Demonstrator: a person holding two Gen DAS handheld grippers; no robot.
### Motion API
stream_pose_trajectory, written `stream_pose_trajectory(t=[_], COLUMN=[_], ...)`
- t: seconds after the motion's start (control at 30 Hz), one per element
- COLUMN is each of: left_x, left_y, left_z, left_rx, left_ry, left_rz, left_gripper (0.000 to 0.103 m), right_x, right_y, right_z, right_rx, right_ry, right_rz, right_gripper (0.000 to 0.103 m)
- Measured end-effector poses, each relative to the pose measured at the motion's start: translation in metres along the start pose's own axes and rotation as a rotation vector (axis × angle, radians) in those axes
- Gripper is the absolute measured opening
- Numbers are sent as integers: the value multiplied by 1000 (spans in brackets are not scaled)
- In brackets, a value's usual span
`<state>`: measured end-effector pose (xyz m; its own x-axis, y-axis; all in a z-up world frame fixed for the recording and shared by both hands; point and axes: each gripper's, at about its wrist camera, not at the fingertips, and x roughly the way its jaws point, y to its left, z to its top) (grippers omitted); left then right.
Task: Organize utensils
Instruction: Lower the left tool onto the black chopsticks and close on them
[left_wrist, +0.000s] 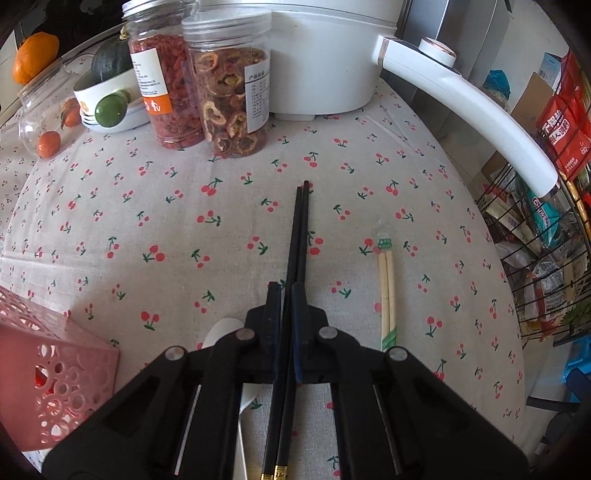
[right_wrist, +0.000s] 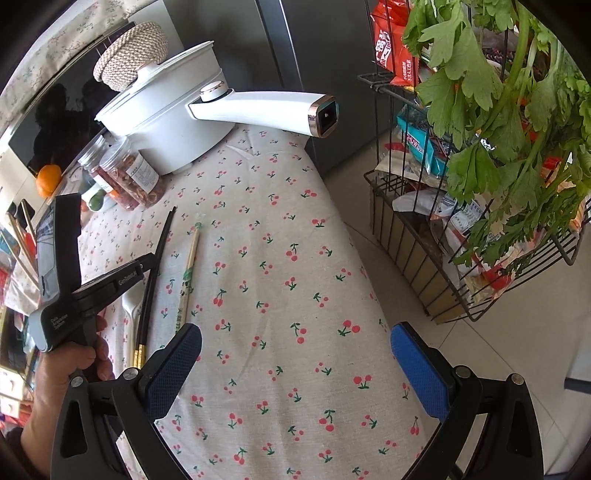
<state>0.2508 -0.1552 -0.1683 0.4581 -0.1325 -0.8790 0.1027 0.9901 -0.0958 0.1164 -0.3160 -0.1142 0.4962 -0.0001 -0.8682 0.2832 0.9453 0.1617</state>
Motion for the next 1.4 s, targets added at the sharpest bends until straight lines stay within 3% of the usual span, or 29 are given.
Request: stream_pose_trajectory(t=[0.3, 0.63, 0.87, 0.93, 1.2, 1.4], left_x=[-1, 3, 1, 7, 6, -1], left_y=[8, 7, -5, -3, -12, -13], left_z=[0, 8, 2, 0, -2, -12], left_rx=[-44, -22, 65, 52, 110, 132], left_ry=[-10, 36, 34, 77, 42, 57], left_rz=[23, 7, 16, -1, 24, -27], left_gripper=[3, 3, 3, 6, 7, 6], right_x=[1, 3, 4, 4, 3, 0], right_y=[1, 6, 7, 8, 11, 9], right_z=[0, 0, 0, 0, -1, 0], right_rx=[-2, -13, -16, -21, -34, -35], right_ry=[6, 13, 16, 17, 13, 9], right_rz=[7, 11, 13, 14, 16, 16], right_gripper=[103, 103, 103, 103, 103, 103])
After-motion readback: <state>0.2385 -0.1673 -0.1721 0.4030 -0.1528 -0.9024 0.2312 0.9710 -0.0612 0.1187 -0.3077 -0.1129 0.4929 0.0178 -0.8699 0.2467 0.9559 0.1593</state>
